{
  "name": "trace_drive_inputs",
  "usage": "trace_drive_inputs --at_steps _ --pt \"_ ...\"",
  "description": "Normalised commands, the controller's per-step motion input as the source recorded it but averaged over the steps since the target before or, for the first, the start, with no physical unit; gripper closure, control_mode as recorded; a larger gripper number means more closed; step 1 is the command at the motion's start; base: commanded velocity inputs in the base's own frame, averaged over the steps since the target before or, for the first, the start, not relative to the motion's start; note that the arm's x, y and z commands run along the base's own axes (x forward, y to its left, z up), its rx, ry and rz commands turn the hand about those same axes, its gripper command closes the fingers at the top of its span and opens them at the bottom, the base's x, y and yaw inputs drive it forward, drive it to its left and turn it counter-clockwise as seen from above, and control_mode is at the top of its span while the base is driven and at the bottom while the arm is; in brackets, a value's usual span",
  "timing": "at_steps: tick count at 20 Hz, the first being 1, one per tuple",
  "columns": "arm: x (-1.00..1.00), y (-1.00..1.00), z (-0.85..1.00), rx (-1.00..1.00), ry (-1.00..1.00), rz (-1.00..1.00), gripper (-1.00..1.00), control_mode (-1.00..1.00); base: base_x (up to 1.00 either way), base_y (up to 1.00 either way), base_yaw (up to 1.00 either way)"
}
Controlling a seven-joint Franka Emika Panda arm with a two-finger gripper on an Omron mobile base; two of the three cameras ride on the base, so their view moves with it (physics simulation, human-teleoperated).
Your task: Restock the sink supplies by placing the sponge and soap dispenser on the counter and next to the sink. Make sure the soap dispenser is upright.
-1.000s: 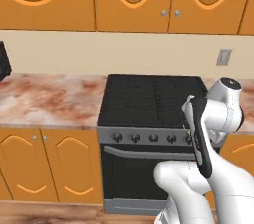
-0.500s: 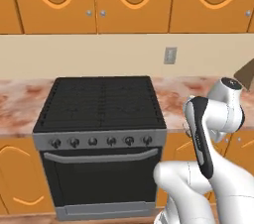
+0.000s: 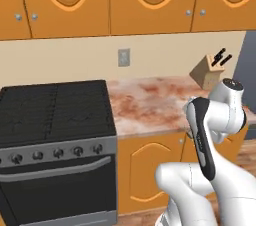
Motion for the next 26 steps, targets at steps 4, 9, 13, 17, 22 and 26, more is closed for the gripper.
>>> trace_drive_inputs --at_steps 4,9,13,17,22,26 --pt "0.0 0.0 0.0 0.0 0.0 0.0 1.0 1.0 0.0 -0.49 -0.54" --pt "0.0 0.0 0.0 0.0 0.0 0.0 1.0 1.0 0.0 -0.27 -0.74" --pt "0.0 0.0 0.0 0.0 0.0 0.0 1.0 1.0 0.0 -0.16 -0.77" --pt "0.0 0.0 0.0 0.0 0.0 0.0 1.0 1.0 0.0 -0.21 -0.75" --pt "0.0 0.0 0.0 0.0 0.0 0.0 1.0 1.0 0.03 -0.2 -0.7" --pt "0.0 0.0 0.0 0.0 0.0 0.0 1.0 1.0 0.39 -0.35 -0.6"
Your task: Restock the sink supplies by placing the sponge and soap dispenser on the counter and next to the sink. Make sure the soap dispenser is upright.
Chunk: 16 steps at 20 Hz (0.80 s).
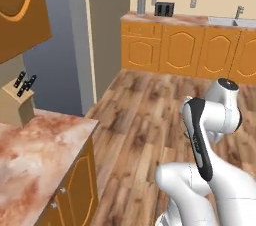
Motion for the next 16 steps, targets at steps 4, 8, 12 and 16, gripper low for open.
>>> trace_drive_inputs --at_steps 4,8,12,16 --pt "0.0 0.0 0.0 0.0 0.0 0.0 1.0 1.0 0.63 -0.46 -0.52" --pt "0.0 0.0 0.0 0.0 0.0 0.0 1.0 1.0 0.94 -0.23 -0.38" --pt "0.0 0.0 0.0 0.0 0.0 0.0 1.0 1.0 1.0 -0.13 -0.28" --pt "0.0 0.0 0.0 0.0 0.0 0.0 1.0 1.0 1.0 -0.04 -0.23"
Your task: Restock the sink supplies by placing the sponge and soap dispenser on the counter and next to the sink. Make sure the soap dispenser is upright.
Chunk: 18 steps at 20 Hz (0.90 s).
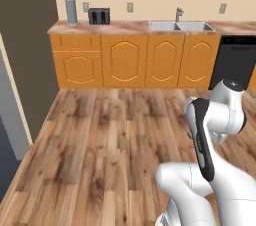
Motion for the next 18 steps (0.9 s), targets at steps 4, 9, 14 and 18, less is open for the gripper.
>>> trace_drive_inputs --at_steps 4,9,14,18 --pt "0.0 0.0 0.0 0.0 0.0 0.0 1.0 1.0 1.0 -0.07 -0.2" --pt "0.0 0.0 0.0 0.0 0.0 0.0 1.0 1.0 1.0 -0.04 -0.19" --pt "0.0 0.0 0.0 0.0 0.0 0.0 1.0 1.0 1.0 -0.13 -0.17" --pt "0.0 0.0 0.0 0.0 0.0 0.0 1.0 1.0 1.0 -0.16 -0.15"
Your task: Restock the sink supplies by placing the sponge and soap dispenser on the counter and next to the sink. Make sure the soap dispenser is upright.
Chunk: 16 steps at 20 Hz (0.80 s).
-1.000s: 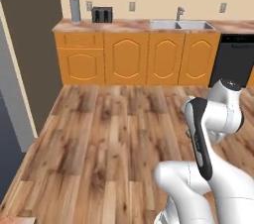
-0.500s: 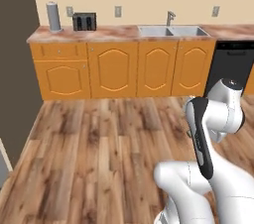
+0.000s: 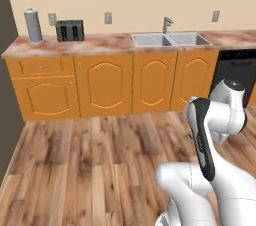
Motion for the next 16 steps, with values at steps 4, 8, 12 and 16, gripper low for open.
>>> trace_drive_inputs --at_steps 4,8,12,16 --pt "0.0 0.0 0.0 0.0 0.0 0.0 1.0 1.0 1.0 -0.07 -0.15" --pt "0.0 0.0 0.0 0.0 0.0 0.0 1.0 1.0 1.0 0.0 -0.11" --pt "0.0 0.0 0.0 0.0 0.0 0.0 1.0 1.0 1.0 0.0 -0.07" --pt "0.0 0.0 0.0 0.0 0.0 0.0 1.0 1.0 1.0 0.0 -0.02"
